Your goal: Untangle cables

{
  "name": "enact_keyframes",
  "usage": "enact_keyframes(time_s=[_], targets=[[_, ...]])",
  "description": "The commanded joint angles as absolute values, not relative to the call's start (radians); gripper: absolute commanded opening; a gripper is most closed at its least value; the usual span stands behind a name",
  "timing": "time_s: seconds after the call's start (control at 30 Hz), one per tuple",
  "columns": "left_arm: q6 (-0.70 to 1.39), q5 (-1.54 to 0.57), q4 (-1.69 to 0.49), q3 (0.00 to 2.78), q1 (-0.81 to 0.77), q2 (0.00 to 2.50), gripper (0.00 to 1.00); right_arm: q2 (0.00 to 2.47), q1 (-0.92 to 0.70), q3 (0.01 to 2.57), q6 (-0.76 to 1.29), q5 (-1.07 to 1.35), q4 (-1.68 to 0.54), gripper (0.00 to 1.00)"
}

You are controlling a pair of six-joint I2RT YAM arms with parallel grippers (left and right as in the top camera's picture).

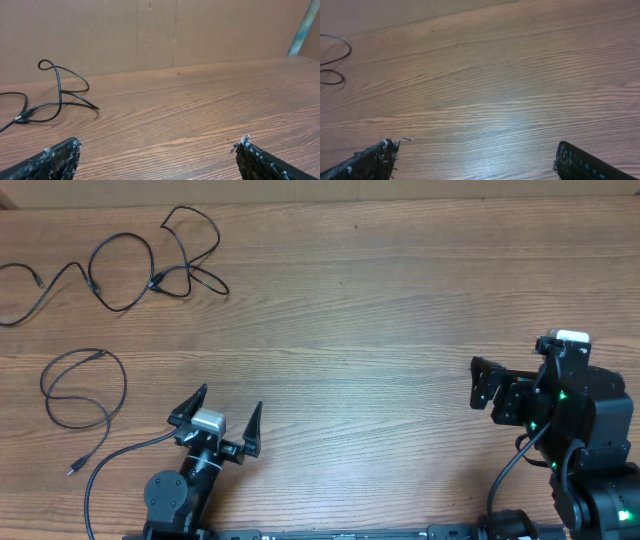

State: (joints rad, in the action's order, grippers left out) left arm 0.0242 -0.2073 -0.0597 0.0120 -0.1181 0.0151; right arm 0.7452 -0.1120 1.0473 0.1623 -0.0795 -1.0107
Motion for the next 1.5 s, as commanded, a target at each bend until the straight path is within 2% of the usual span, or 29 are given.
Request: enact_keyframes(time_s=[0.0,0.73,1.47], targets=[[0.038,-0.199,-0.059,0.005,-0.117,0.004,1.0,0.742,-0.108,1.066,0.147,-0.139,-1.001,1.0],[0.038,-0.199,-0.059,0.005,-0.117,0.004,0.99,0.736,-0.108,1.067,0.099,-0.196,-0.992,1.0],[0.038,-0.199,-0.059,0.005,-0.117,0.004,1.0,0.377,-0.107,1.068,0.107,-0.202,-1.176,1.0]])
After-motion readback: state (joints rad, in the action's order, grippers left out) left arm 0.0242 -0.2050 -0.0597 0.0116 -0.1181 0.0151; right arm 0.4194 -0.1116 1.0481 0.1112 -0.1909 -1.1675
